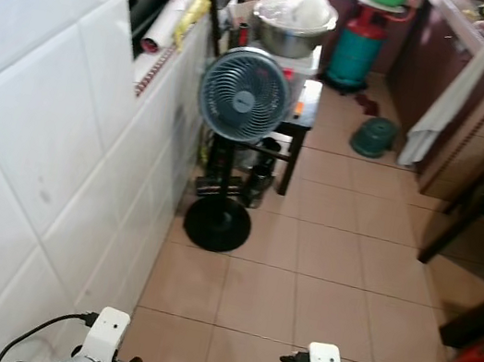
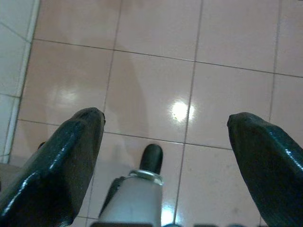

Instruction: Setting the table

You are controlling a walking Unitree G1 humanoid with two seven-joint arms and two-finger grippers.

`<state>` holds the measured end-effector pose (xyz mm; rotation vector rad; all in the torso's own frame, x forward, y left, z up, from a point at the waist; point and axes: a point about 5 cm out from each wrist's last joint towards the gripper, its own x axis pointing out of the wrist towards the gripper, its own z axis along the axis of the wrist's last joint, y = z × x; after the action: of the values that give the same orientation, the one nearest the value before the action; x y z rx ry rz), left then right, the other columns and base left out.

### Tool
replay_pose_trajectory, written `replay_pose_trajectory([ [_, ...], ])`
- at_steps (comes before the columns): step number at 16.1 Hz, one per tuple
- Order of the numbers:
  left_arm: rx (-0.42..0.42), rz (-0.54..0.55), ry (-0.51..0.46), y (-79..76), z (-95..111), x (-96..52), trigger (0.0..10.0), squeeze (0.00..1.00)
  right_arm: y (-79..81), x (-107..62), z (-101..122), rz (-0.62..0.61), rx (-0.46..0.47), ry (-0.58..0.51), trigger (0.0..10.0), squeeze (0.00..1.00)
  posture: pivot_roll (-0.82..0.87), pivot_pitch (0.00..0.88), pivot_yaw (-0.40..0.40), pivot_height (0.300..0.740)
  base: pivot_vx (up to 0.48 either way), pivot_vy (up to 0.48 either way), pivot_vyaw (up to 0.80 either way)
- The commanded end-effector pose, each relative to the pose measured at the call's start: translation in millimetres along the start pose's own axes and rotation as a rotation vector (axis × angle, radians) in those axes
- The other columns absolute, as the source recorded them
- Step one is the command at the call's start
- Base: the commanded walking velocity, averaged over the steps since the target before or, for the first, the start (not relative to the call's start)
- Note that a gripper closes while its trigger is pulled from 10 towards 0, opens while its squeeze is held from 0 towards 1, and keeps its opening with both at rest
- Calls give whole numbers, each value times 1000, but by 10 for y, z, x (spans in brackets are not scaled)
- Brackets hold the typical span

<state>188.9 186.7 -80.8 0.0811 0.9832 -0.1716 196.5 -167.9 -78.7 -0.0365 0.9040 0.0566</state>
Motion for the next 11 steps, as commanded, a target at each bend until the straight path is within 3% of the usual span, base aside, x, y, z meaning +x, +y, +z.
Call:
replay_pose_trajectory([
  [1,9,8,-5,26,27,-1,10000,0,-12,-3,-12,-7,-2,4,10000,0,-14,0,-9,740,0,-368,0],
  [8,14,13,2,60,-4,-14,10000,0,-1,-4,-24,-4,-8,9,10000,0,-13,0,-8,740,0,-451,0],
  [11,4,34,-2,71,1,-14,10000,0,5,-5,-28,0,-12,9,10000,0,-11,0,-8,740,0,0,0],
])
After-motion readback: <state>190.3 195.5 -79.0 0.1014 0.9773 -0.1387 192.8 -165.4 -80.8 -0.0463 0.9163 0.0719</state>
